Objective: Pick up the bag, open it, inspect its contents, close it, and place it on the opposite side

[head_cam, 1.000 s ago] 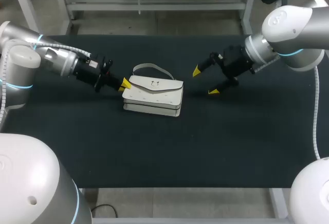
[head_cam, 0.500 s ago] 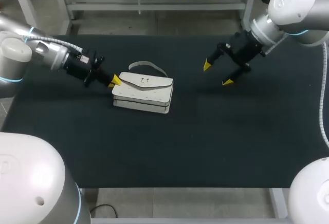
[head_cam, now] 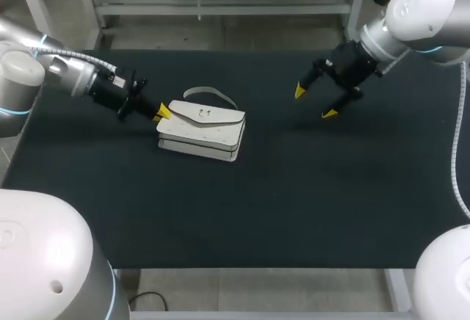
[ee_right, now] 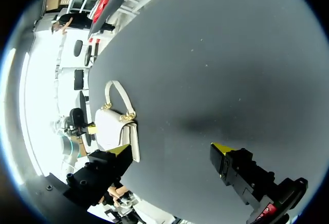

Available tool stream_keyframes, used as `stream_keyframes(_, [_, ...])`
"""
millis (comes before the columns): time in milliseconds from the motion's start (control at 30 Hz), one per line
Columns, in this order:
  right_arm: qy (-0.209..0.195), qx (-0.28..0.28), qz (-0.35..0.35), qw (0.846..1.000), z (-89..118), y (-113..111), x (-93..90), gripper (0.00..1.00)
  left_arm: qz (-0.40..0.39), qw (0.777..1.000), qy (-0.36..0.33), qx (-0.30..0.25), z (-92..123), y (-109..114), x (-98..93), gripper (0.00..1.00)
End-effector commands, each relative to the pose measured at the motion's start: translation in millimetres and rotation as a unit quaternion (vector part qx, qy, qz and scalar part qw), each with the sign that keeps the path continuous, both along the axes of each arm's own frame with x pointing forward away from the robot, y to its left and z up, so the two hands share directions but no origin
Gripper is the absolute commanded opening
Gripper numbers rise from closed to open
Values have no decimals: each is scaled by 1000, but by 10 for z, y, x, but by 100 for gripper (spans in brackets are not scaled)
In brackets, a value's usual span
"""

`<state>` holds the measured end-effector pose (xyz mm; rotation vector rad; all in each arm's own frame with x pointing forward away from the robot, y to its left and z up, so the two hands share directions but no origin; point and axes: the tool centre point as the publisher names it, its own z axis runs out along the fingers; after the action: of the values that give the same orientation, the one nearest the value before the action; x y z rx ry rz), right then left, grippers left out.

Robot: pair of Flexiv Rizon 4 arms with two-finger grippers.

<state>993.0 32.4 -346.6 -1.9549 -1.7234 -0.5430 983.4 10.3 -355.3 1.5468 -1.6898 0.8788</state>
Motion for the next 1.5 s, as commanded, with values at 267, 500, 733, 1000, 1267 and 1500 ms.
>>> stream_keyframes(267, [-34, -67, -20, 997, 111, -528, 118, 100, 20, 999, -28, -18, 54, 750, 350, 0])
stream_keyframes(500, [-43, -88, -31, 995, 144, -729, 178, 100, 20, 999, -31, -16, -11, 1135, 612, 0])
stream_keyframes(733, [-55, -104, -36, 992, 205, -841, 201, 100, 33, 999, -39, -18, -9, 1515, 833, 0])
stream_keyframes(1000, [-65, -125, -43, 989, 263, -951, 229, 100, 46, 998, -45, -21, 8, 1879, 990, 0])
stream_keyframes(1267, [-74, -151, -39, 985, 344, -1073, 259, 100, 63, 997, -47, -22, 0, 2271, 1035, 0])
stream_keyframes(1500, [-76, -169, -34, 982, 361, -1112, 292, 100, 77, 995, -51, -21, 17, 2582, 1118, 0])
